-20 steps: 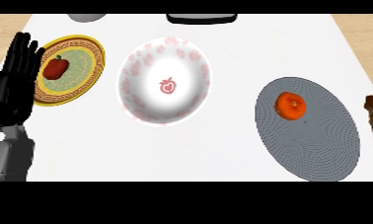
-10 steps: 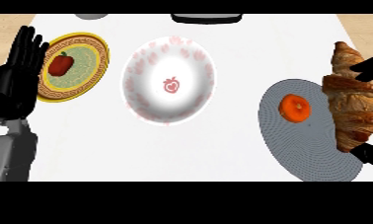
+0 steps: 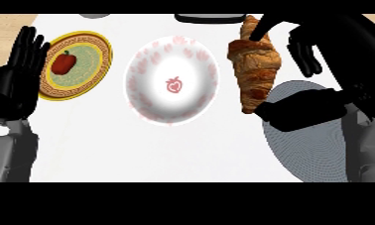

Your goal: Pick the croissant from the placemat and place it in the bowl

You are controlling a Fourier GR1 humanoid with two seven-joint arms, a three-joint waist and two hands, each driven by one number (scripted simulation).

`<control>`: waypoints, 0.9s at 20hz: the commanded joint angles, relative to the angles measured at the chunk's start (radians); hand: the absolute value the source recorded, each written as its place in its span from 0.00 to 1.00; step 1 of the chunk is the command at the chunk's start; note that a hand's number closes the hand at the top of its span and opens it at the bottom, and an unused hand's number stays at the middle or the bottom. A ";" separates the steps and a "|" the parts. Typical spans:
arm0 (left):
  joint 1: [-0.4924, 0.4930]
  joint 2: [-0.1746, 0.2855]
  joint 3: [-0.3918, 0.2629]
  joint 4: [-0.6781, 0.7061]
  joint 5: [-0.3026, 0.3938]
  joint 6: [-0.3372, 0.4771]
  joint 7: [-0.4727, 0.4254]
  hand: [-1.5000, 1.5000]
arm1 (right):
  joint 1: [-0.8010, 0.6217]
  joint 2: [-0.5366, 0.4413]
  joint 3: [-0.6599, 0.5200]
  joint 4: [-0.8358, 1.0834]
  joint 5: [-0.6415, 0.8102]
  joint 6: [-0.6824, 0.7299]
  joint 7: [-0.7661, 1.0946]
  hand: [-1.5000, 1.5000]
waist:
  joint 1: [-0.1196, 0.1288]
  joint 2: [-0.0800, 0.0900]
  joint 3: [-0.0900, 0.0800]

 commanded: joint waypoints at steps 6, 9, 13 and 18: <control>0.009 0.024 0.025 -0.027 0.028 -0.026 0.019 0.50 | -0.080 0.201 0.156 0.312 0.155 -0.124 -0.004 1.00 | -0.008 0.000 0.002; -0.008 0.017 0.008 -0.003 0.003 -0.010 0.022 0.50 | -0.064 0.218 0.248 0.448 0.226 -0.256 -0.093 1.00 | -0.004 0.002 0.002; -0.029 0.043 0.038 0.000 0.030 -0.023 0.052 0.50 | -0.058 0.210 0.246 0.584 0.309 -0.302 -0.171 1.00 | -0.010 0.001 0.002; 0.012 0.022 0.021 -0.048 0.017 -0.014 0.038 0.50 | -0.080 0.220 0.285 0.808 0.309 -0.497 -0.114 1.00 | 0.004 0.002 0.002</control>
